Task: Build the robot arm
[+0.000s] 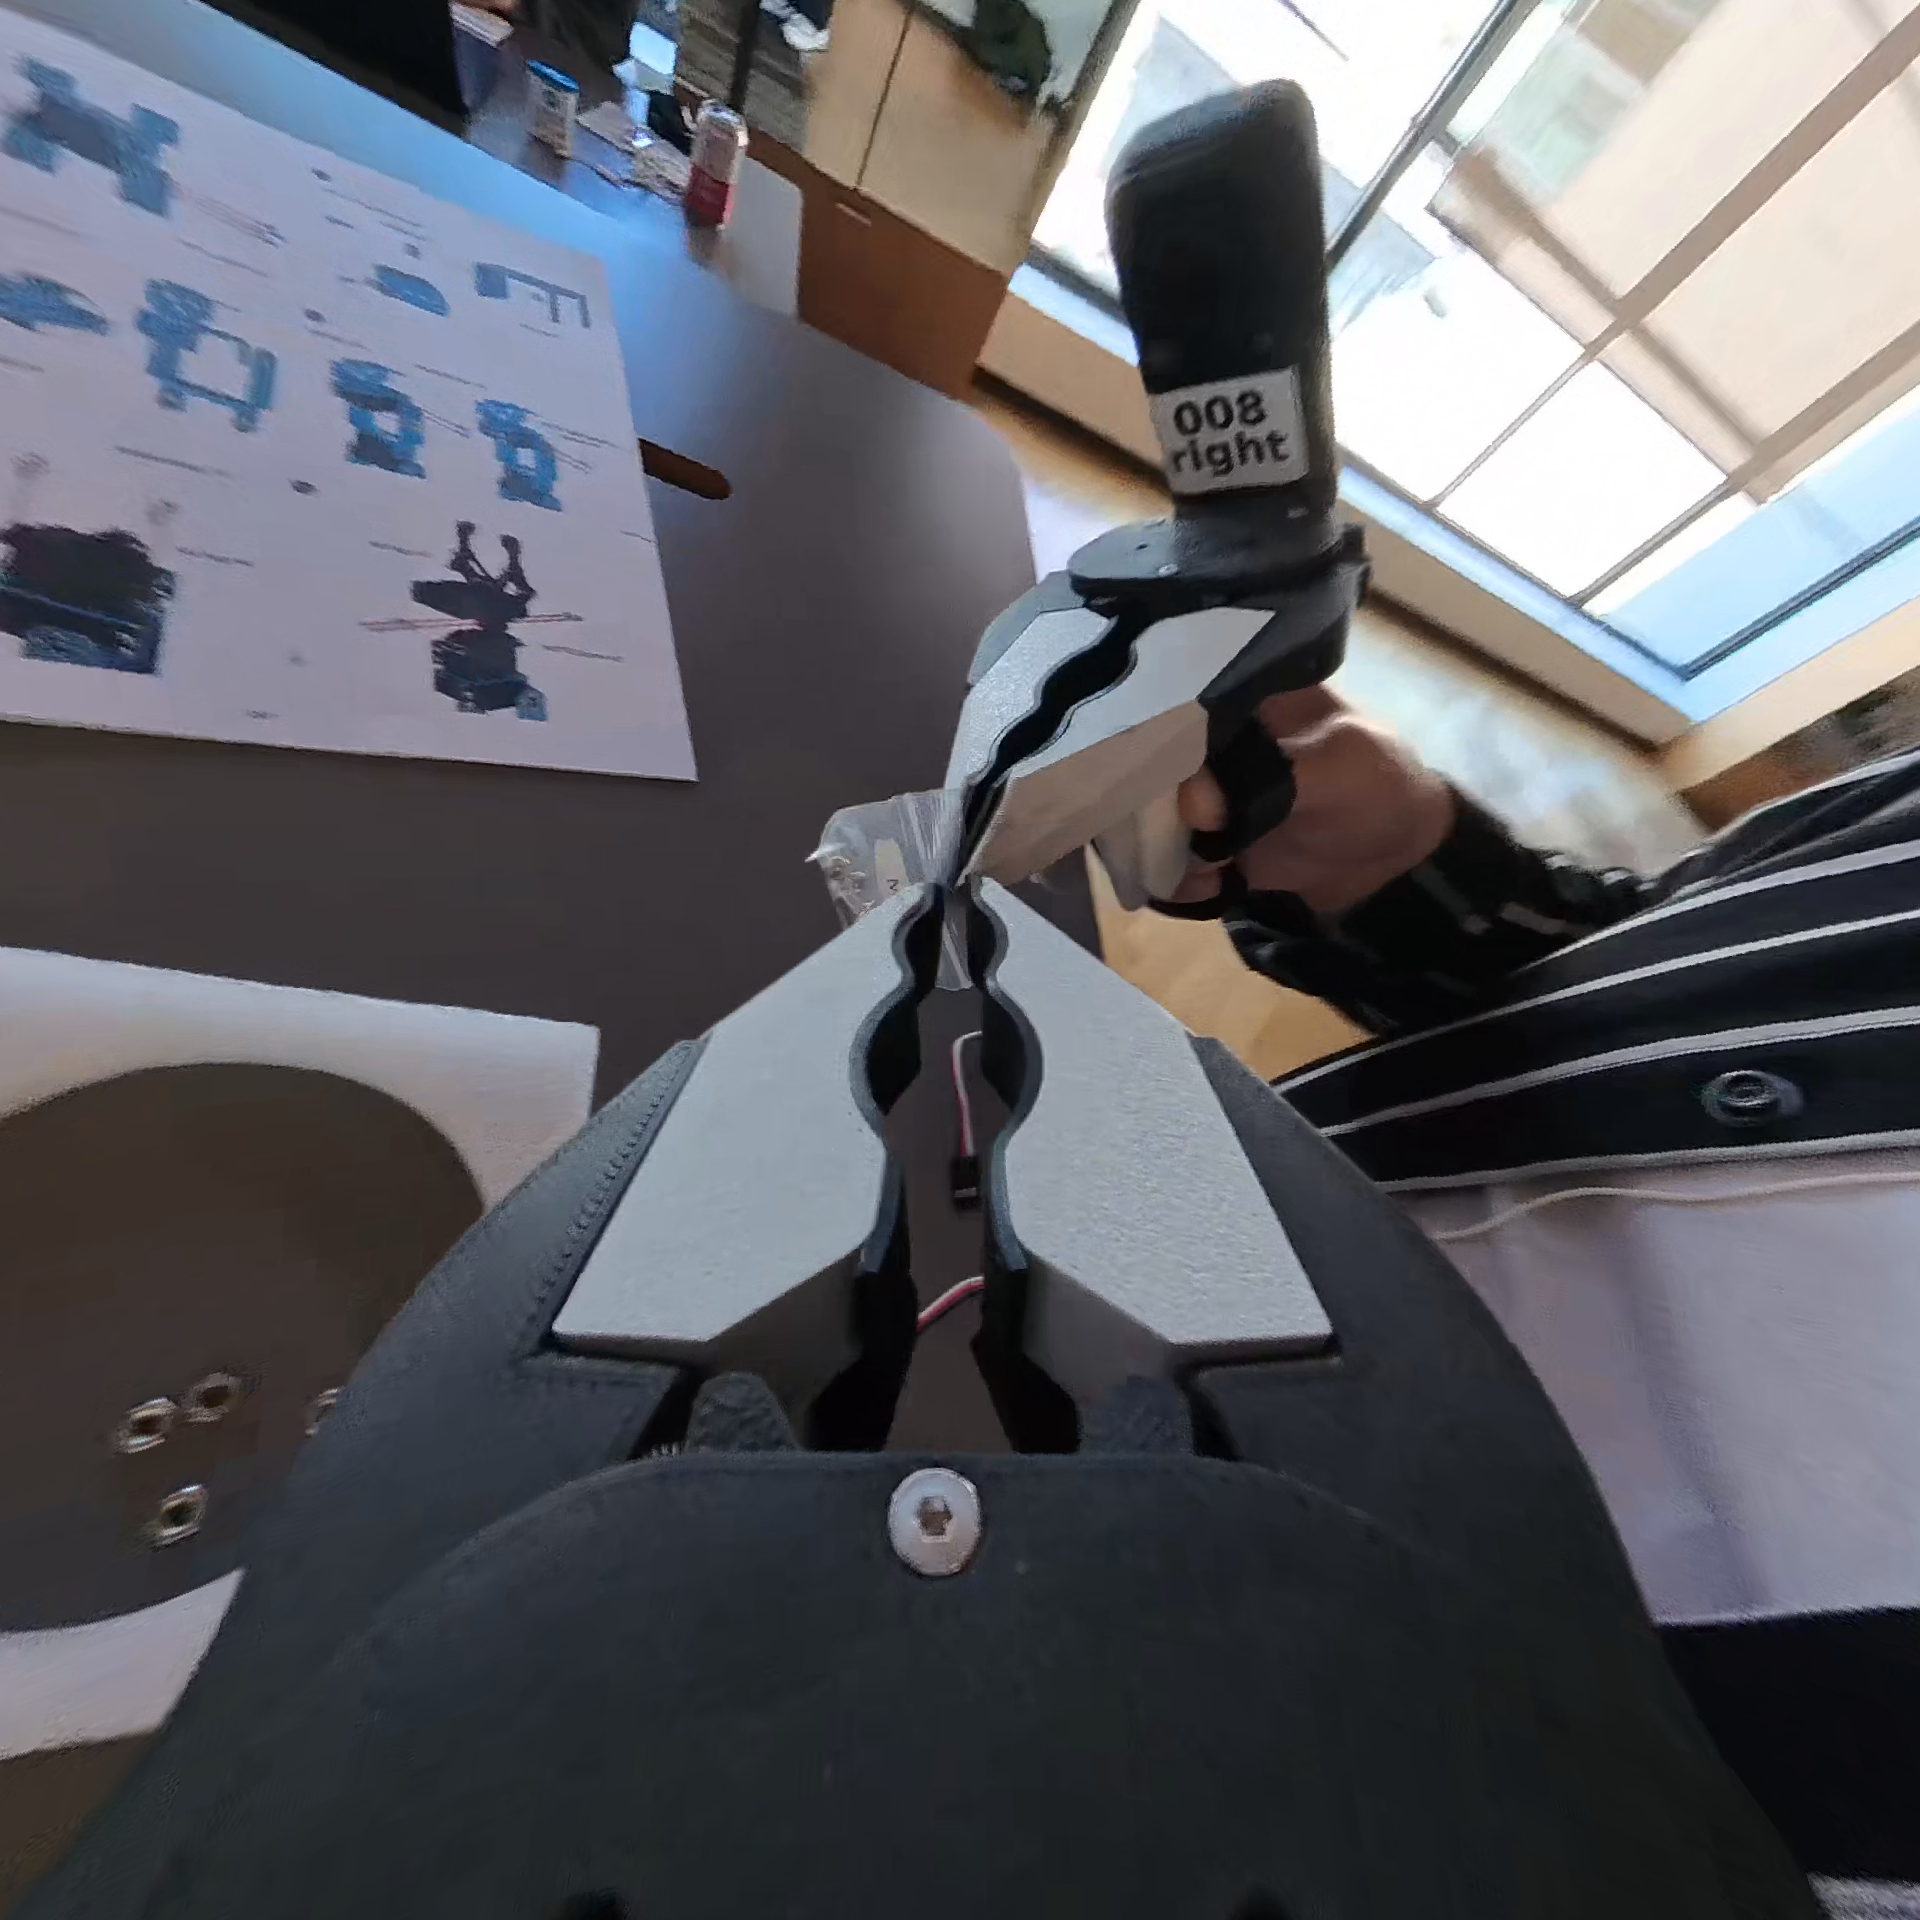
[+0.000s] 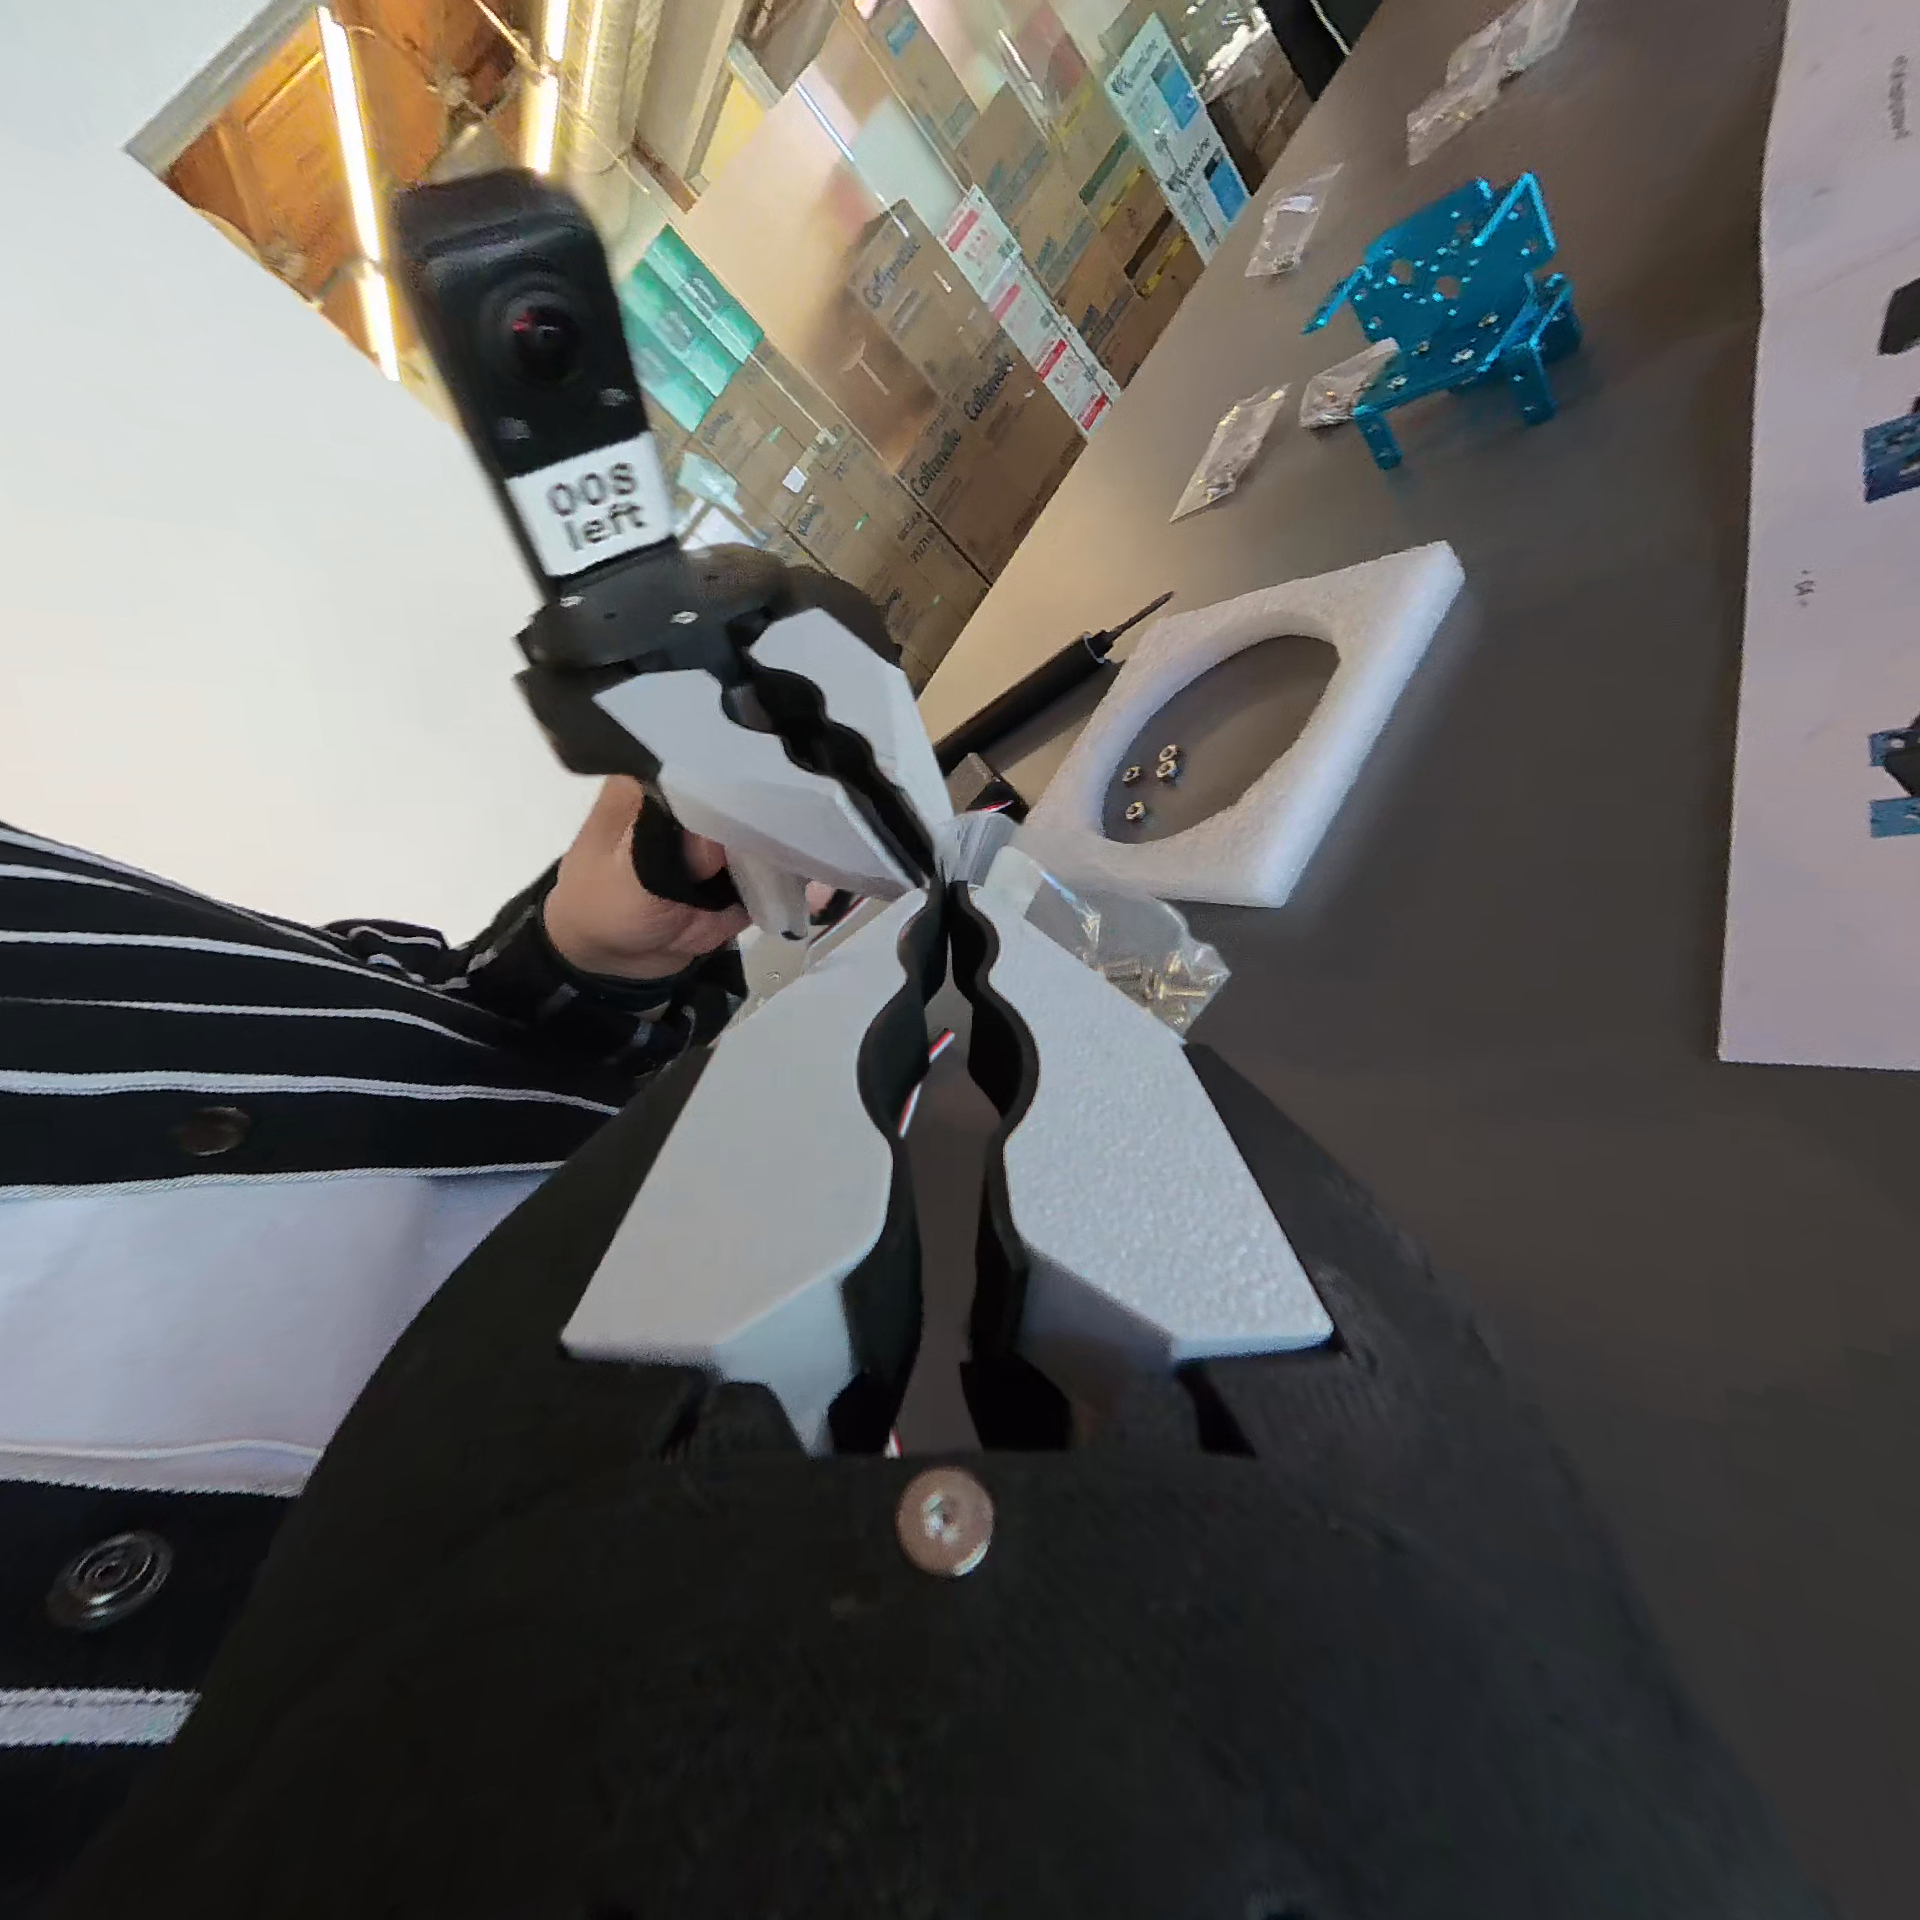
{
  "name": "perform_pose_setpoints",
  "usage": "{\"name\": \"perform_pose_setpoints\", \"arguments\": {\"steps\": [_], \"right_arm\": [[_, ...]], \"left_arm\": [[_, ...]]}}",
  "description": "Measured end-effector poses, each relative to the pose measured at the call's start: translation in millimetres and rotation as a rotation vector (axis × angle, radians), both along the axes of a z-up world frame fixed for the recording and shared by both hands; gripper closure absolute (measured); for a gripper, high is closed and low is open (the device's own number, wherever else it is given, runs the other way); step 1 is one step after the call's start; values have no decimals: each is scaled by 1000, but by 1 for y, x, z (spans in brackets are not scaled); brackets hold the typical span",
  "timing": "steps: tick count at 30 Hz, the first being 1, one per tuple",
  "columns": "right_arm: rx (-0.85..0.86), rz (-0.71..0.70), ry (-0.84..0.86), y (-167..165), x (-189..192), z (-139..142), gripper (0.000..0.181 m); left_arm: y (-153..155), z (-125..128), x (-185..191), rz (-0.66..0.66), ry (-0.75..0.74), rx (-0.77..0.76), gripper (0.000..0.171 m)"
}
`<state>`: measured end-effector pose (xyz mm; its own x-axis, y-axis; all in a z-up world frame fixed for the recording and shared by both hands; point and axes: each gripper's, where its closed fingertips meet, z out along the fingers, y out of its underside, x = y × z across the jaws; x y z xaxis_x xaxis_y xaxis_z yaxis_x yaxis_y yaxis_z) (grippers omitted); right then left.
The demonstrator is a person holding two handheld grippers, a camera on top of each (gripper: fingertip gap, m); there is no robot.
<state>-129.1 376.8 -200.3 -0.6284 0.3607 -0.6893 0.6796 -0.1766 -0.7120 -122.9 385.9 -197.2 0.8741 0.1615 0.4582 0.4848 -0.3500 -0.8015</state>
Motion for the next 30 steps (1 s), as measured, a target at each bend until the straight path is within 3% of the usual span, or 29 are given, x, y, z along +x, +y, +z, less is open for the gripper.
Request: {"name": "perform_pose_setpoints", "arguments": {"steps": [12, 16, 22, 23, 25, 26, 28, 30], "right_arm": [[-11, 55, 34, -1, 7, -2, 181], [49, 20, -22, -2, 3, -16, 181], [87, -37, -117, -3, -4, -34, 181], [114, -56, -127, -2, -5, -39, 181], [194, -146, -109, 17, -13, -47, 181], [153, -172, -111, 25, -15, -41, 181], [74, -148, -141, 31, -14, -32, 181], [100, -117, -150, 31, -12, -34, 181]], "left_arm": [[-1, -4, 6, -42, -151, 36, 171], [-5, -18, 0, -11, -21, -95, 171], [-8, -36, -8, 39, 34, -212, 171], [-12, -41, -14, 75, 57, -252, 171], [-41, -52, -47, 219, 259, -409, 171], [-51, -48, -56, 261, 302, -416, 171], [-42, -32, -46, 196, 179, -266, 171], [-23, -8, -27, 72, 42, -71, 171]]}}
